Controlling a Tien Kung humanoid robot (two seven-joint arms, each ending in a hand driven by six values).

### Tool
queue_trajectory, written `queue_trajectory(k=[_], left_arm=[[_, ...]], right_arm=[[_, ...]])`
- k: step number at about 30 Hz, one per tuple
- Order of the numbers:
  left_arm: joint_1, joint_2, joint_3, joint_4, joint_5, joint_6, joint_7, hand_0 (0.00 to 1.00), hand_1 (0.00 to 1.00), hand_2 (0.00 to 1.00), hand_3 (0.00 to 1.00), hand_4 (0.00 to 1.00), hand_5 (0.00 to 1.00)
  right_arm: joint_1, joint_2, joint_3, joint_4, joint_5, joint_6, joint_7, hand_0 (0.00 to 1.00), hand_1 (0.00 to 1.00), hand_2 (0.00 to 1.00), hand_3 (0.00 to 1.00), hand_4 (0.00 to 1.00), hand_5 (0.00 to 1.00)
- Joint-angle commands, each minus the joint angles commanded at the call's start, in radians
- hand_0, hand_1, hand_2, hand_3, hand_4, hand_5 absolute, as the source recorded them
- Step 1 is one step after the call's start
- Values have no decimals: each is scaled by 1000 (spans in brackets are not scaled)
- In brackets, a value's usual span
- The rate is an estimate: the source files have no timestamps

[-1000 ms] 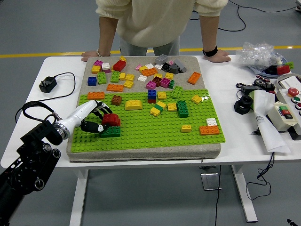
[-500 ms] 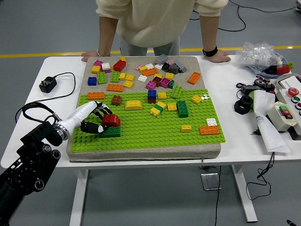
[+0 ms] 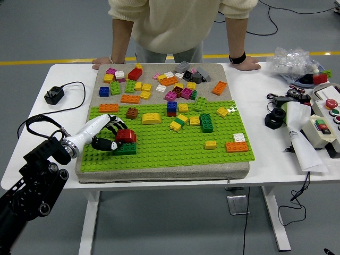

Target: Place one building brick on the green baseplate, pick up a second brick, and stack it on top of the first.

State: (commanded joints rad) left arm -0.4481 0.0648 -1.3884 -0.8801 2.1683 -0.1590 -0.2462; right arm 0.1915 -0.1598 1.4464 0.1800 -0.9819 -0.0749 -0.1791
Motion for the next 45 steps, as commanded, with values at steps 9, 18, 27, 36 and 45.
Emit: queue_trajectory(k=[9, 18, 27, 36, 45], left_arm=[[-3, 0, -3, -1, 2, -1, -2, 699, 624, 536, 532, 801, 110], [-7, -1, -5, 2, 3, 1, -3, 704, 627, 538, 535, 806, 111], [-15, -2, -11, 12, 5, 6, -3, 721, 647, 538, 543, 833, 124], [-23, -1, -15, 15, 5, 8, -3, 733, 655, 540, 547, 838, 129], [-22, -1, -12, 19, 4, 3, -4, 744, 659, 540, 548, 841, 130]], right_arm=[[2, 0, 0, 0, 2, 0, 0, 781, 718, 752, 683, 913, 641], [3, 0, -1, 0, 3, -1, 0, 781, 718, 753, 683, 913, 642], [2, 0, 0, 0, 5, 1, 0, 781, 718, 752, 684, 913, 640], [4, 1, 0, 0, 8, 0, 0, 781, 718, 752, 683, 913, 639], [4, 1, 0, 0, 9, -1, -1, 781, 718, 751, 684, 913, 639]])
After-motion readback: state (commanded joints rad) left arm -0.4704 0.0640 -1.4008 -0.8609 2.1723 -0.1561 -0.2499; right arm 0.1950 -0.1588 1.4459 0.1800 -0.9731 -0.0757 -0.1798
